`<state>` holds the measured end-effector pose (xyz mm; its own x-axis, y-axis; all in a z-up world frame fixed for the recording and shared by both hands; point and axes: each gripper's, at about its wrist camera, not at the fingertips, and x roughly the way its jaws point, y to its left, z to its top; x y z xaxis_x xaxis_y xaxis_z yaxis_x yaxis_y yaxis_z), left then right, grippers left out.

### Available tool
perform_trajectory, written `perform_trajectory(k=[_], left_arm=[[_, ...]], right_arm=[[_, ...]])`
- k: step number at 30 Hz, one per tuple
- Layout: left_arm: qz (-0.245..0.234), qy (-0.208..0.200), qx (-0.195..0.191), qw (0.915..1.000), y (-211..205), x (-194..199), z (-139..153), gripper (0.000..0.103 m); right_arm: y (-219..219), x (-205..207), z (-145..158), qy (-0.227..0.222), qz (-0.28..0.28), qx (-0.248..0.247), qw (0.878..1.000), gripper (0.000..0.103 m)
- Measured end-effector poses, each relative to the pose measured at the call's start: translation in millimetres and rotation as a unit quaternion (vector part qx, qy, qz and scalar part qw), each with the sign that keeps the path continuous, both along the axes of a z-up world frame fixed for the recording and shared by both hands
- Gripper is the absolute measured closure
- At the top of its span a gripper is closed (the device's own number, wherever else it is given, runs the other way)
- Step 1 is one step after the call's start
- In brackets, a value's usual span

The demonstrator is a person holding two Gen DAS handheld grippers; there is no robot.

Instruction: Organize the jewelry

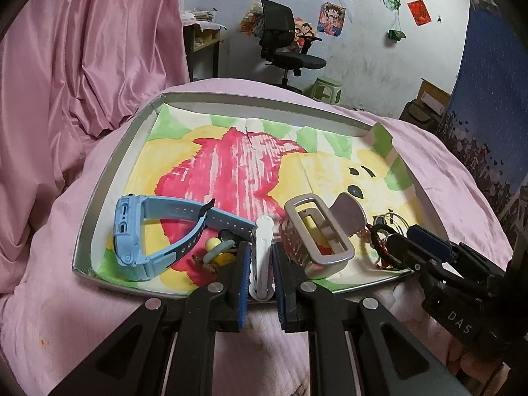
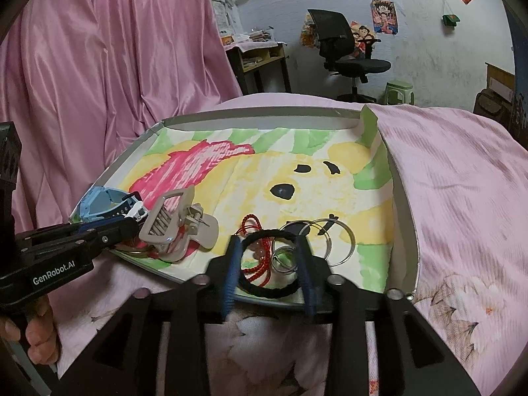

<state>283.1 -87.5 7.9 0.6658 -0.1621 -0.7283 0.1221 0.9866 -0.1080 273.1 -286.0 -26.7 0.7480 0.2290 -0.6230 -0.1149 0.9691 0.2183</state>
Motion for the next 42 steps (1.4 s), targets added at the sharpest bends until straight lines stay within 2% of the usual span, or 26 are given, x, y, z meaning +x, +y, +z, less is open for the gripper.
perform_trajectory(k=[4,8,11,14,15,17,20,22,23,26,31,42], left_arm=[[0.005,-0.005,-0.011,0.9999,4.7,-3.7,2.7,0.088],[0.011,-0.017,-0.029,0.9994,12.4,-7.8,8.2,0.086],[0.015,-0.027,-0.044,0.9986,18.9,-13.7,12.6,0.079],[0.016,-0.04,-0.048,0.9979,22.4,-20.3,17.8,0.056],[0.018,-0.047,-0.047,0.9976,23.5,-23.6,20.3,0.043],[0.021,-0.069,-0.047,0.9963,26.6,-33.0,26.5,0.041],[0.025,-0.077,-0.048,0.9956,29.8,-40.3,31.6,0.038],[0.026,-0.084,-0.051,0.9948,32.8,-47.8,33.8,0.028],[0.027,-0.089,-0.051,0.9944,33.6,-50.7,34.6,0.026],[0.03,-0.107,-0.048,0.9927,36.5,-64.4,39.9,0.02],[0.049,-0.146,-0.053,0.9867,43.3,-90.1,48.0,0.007],[0.053,-0.193,-0.034,0.9793,53.5,-139.7,53.2,0.003]], right_arm=[[-5.1,-2.0,0.7,-0.003,-0.007,0.004,1.0,0.067],[-7.2,-6.6,6.7,-0.018,-0.013,0.005,1.0,0.058],[-6.0,-11.6,13.0,-0.029,-0.016,-0.001,0.999,0.051],[-7.2,-18.8,19.7,-0.037,-0.015,-0.004,0.999,0.041],[-7.2,-20.5,21.8,-0.04,-0.016,-0.007,0.999,0.036],[-6.4,-24.9,25.9,-0.044,-0.018,-0.013,0.999,0.031],[-7.4,-33.9,33.1,-0.054,-0.022,-0.017,0.998,0.025],[-8.5,-40.7,38.2,-0.062,-0.026,-0.018,0.998,0.017],[-9.0,-44.0,40.4,-0.067,-0.026,-0.017,0.997,0.013],[-10.3,-56.7,48.7,-0.084,-0.029,-0.017,0.996,0.011],[-8.6,-76.4,58.4,-0.108,-0.036,-0.017,0.993,0.003],[3.0,-126.3,69.9,-0.148,-0.042,-0.014,0.988,0.003]])
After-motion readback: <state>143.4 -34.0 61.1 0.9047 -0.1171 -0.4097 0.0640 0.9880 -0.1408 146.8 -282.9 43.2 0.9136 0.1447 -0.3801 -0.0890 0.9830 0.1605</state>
